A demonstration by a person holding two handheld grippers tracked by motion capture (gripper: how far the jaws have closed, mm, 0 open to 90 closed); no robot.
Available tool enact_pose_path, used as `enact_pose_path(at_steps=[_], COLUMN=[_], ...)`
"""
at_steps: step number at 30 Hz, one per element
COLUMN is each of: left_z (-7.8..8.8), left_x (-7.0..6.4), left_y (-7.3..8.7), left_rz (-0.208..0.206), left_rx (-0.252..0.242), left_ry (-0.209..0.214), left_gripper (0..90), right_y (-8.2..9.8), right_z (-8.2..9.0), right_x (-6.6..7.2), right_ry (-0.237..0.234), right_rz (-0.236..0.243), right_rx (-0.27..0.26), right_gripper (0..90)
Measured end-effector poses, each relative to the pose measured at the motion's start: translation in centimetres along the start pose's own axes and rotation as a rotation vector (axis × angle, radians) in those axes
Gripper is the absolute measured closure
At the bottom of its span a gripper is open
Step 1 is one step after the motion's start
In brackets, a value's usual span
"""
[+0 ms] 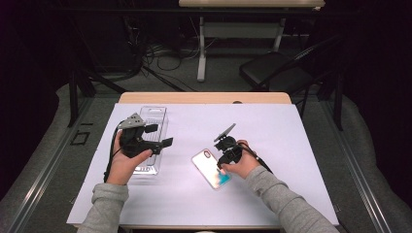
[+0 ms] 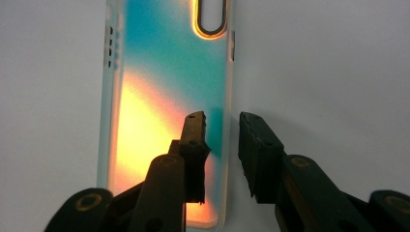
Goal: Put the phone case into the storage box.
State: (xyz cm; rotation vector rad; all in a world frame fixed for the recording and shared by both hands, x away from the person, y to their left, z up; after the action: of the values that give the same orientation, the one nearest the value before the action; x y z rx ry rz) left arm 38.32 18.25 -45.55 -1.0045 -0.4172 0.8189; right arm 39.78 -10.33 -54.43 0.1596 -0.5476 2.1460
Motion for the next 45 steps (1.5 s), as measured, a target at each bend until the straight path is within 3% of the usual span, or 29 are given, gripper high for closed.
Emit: enact_pose_path(at_steps=[6, 7, 9, 12, 19, 20, 21, 24, 27, 35, 36, 41, 42, 45], left_z=[-0.04, -0.04, -0.03, -0.02, 0.0, 0.0, -0.01, -0.03, -0.04, -0.03, -0.04, -0.11, -0.12, -0.14], left_x=[0.0, -0.01, 0.0, 0.01, 0.03, 0.03, 0.04, 0.05, 0.06, 0.08, 0.09, 0.1, 0.12, 0.11], left_y=[0.01, 0.01, 0.01, 0.02, 0.03, 0.04, 0.04, 0.05, 0.07, 0.09, 0.1, 0.13, 0.14, 0.16], left_rz=[0.002, 0.002, 0.005, 0.005, 0.006, 0.006, 0.006, 0.006, 0.006, 0.007, 0.007, 0.007, 0.005, 0.007], left_rx=[0.0, 0.0, -0.002, -0.002, -0.002, -0.001, -0.001, 0.0, 0.001, 0.001, 0.001, 0.004, 0.004, 0.005], left_ry=[0.0, 0.0, 0.0, 0.0, -0.002, -0.001, -0.001, -0.001, -0.001, -0.001, -0.001, -0.001, -0.002, -0.002], left_gripper=[15.4, 15.4, 15.4, 15.4, 15.4, 15.4, 15.4, 15.4, 15.4, 15.4, 15.4, 15.4, 15.4, 15.4], right_y=[-0.06, -0.05, 0.03, 0.02, 0.03, 0.05, 0.05, -0.03, 0.0, 0.0, 0.03, 0.0, 0.03, 0.07], right_z=[0.03, -0.04, -0.67, -0.44, -0.55, -0.77, -0.77, -0.21, -0.35, -0.27, -0.47, -0.17, -0.36, -0.43], right_x=[-0.13, -0.16, -0.17, -0.15, -0.19, -0.21, -0.21, -0.22, -0.24, -0.27, -0.3, -0.32, -0.36, -0.4], right_ry=[0.009, 0.01, -0.003, 0.007, 0.009, 0.002, 0.002, 0.018, 0.013, 0.018, 0.012, 0.018, 0.011, 0.009], right_rz=[0.01, 0.013, 0.008, 0.005, 0.008, 0.006, 0.006, 0.003, 0.004, 0.004, 0.004, -0.003, -0.004, -0.006], right_rx=[0.035, 0.032, -0.042, 0.005, 0.009, -0.024, -0.024, 0.057, 0.035, 0.042, 0.01, 0.05, 0.02, 0.005], right_gripper=[74.1, 74.4, 75.2, 76.4, 78.7, 79.3, 79.3, 81.1, 82.6, 85.9, 86.3, 86.9, 86.9, 87.0])
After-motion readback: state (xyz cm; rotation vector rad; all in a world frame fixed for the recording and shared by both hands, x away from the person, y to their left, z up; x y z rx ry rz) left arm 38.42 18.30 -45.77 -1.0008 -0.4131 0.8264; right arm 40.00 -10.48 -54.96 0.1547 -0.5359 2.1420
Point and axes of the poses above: each handheld gripper's, and its own axes: z roughly backward along the jaws, y roughly out of its underside, x roughly to its left, the point moved 2 cm from there along -z, roughly forward along the jaws, and after that the axes turned 10 degrees about -y, right-handed, at the moved point
